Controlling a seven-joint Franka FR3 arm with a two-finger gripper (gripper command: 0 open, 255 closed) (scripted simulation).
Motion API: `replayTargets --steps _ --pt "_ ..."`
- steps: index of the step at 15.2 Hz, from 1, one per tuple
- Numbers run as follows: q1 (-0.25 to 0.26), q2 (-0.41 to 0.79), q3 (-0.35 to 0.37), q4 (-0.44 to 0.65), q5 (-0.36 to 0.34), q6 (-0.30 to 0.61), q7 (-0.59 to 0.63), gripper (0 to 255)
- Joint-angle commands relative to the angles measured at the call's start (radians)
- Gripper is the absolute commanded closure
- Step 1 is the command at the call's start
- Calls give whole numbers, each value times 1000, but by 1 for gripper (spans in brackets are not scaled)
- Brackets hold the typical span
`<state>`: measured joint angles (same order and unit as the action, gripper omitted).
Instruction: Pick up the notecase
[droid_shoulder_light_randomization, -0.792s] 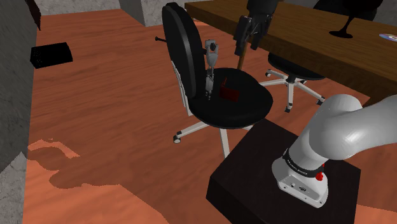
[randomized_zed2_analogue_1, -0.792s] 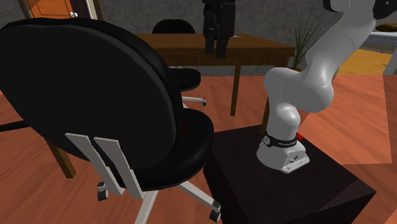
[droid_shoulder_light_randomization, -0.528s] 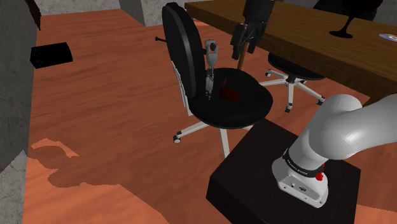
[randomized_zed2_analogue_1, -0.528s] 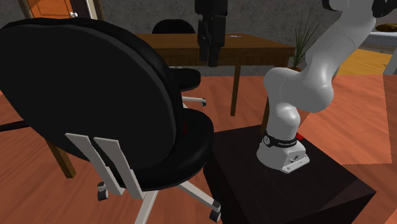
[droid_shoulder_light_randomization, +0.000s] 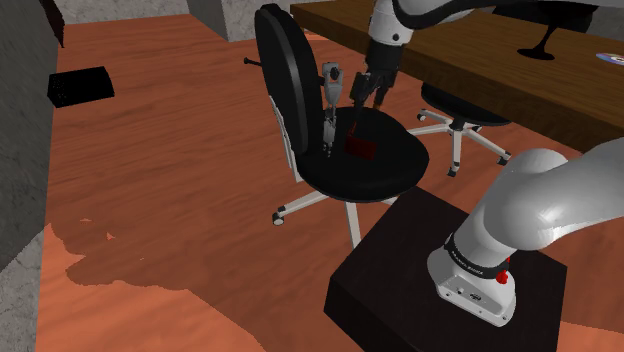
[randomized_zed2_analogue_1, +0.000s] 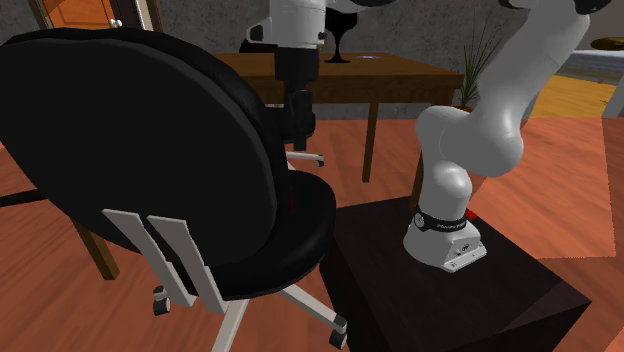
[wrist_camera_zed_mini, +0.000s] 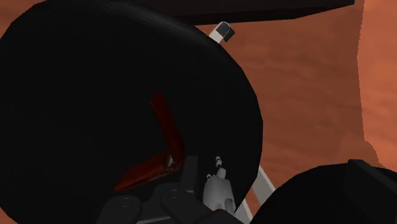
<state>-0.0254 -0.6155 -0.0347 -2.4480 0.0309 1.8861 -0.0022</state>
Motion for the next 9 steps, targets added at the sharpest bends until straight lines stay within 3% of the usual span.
replayTargets --steps 1,9 --pt "-7 38 -13 -21 -10 61 -19 0" --pt "-36 270 -78 -46 -36 317 -103 0"
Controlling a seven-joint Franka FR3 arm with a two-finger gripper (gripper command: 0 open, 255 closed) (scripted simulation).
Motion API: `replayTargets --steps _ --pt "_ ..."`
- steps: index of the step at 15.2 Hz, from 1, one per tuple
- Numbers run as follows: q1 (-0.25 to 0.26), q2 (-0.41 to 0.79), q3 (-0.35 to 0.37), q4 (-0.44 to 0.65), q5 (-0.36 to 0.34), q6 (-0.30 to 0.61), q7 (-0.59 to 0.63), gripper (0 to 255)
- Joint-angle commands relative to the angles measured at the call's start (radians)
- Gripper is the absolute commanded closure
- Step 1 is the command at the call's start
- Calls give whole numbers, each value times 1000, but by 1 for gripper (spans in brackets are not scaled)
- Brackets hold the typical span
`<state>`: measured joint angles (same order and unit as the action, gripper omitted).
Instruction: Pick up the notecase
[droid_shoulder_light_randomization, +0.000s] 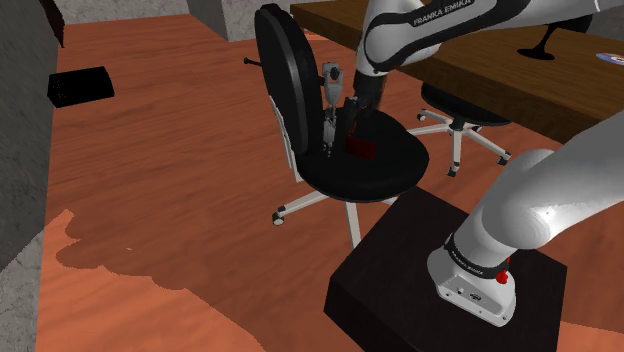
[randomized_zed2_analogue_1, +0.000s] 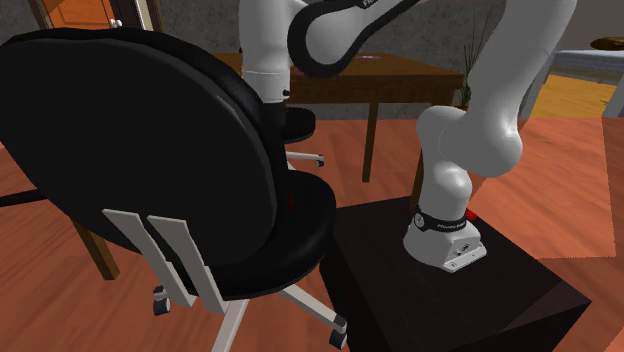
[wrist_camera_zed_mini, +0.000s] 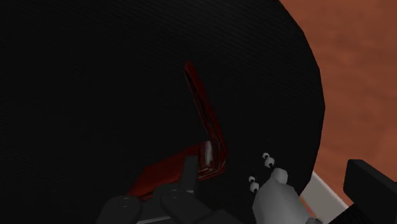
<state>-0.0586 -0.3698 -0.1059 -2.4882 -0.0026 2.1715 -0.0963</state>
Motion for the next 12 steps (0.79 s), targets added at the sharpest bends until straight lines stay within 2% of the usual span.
replayTargets --steps 1,4,12 --pt "-6 58 -14 -2 -3 62 -20 0" --pt "-13 148 -34 13 -1 137 -50 0" --pt "-10 218 -38 -31 13 250 -62 0"
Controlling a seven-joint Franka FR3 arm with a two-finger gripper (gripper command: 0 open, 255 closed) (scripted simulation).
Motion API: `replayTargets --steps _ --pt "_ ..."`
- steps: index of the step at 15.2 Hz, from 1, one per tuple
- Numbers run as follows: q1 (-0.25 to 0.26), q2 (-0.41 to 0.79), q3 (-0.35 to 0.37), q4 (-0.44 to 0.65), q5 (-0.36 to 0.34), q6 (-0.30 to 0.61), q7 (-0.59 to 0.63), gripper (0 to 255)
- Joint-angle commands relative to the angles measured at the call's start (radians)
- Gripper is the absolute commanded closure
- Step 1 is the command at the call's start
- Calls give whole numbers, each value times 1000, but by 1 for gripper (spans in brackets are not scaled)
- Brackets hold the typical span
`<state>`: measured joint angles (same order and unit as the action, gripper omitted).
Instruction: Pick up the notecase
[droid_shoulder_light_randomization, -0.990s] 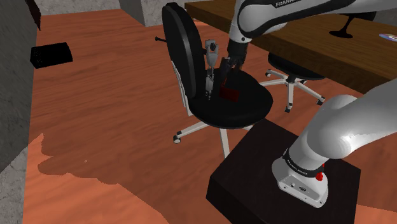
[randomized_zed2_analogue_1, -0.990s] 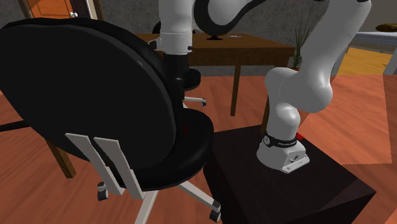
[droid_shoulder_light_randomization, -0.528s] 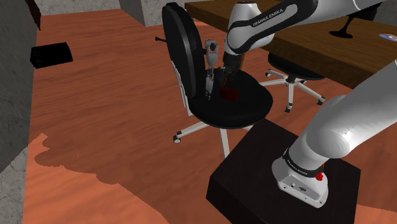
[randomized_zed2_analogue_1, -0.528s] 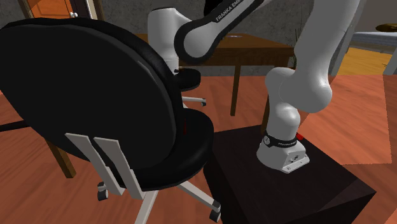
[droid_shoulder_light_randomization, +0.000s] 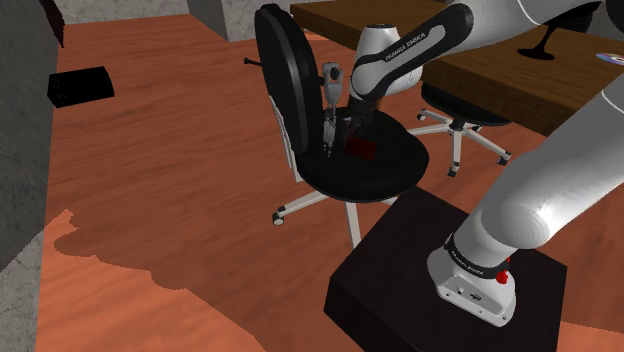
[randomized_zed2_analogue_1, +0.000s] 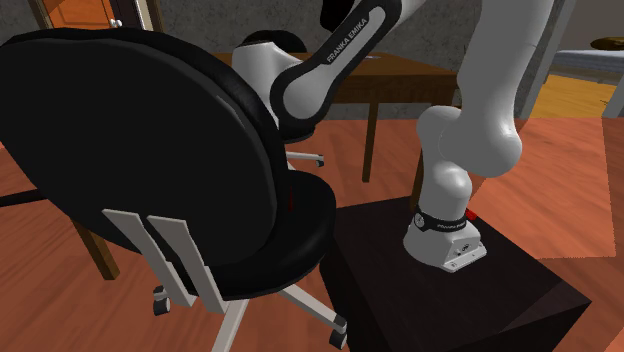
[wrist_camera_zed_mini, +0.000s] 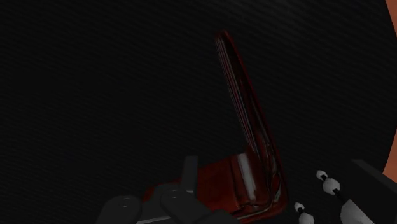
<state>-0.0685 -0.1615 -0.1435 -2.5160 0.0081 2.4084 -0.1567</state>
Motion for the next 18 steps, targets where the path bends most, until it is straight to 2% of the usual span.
replayTargets --steps 1,2,11,18 --pt "0 9 -1 -4 2 13 -2 0" --pt "0 10 -1 -4 2 15 -2 255" --pt "0 9 -1 -4 2 13 -2 255" --pt "-3 -56 4 37 -10 -91 9 255"
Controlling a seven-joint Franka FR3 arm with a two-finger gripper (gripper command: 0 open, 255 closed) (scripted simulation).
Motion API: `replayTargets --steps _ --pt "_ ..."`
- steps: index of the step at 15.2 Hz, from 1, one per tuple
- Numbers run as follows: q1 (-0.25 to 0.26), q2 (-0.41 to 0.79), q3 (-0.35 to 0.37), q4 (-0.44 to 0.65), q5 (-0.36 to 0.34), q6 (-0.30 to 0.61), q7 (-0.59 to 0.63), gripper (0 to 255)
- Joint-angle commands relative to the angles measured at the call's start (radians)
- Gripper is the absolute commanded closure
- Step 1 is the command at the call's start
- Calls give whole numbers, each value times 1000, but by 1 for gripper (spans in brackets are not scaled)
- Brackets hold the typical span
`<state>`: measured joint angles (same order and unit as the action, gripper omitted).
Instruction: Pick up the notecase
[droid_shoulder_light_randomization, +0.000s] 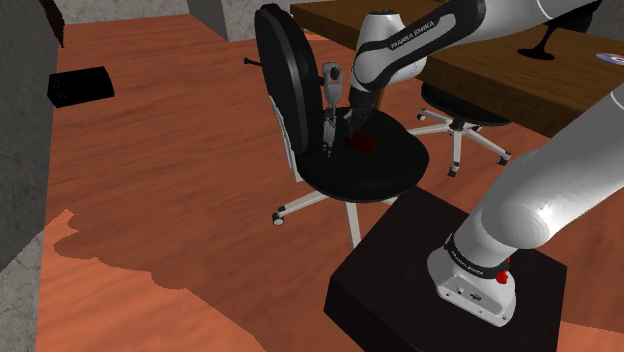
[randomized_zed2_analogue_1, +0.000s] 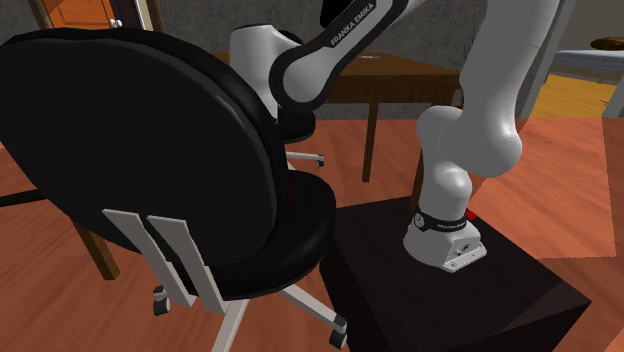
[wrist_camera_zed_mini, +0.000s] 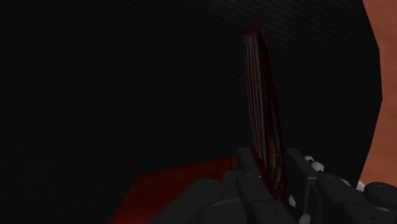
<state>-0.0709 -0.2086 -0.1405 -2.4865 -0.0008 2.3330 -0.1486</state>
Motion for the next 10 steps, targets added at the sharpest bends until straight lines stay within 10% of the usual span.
replayTargets --steps 1,10 --pt "-1 -17 1 14 -3 -31 3 255" --pt "-2 -68 6 68 -10 -136 10 255"
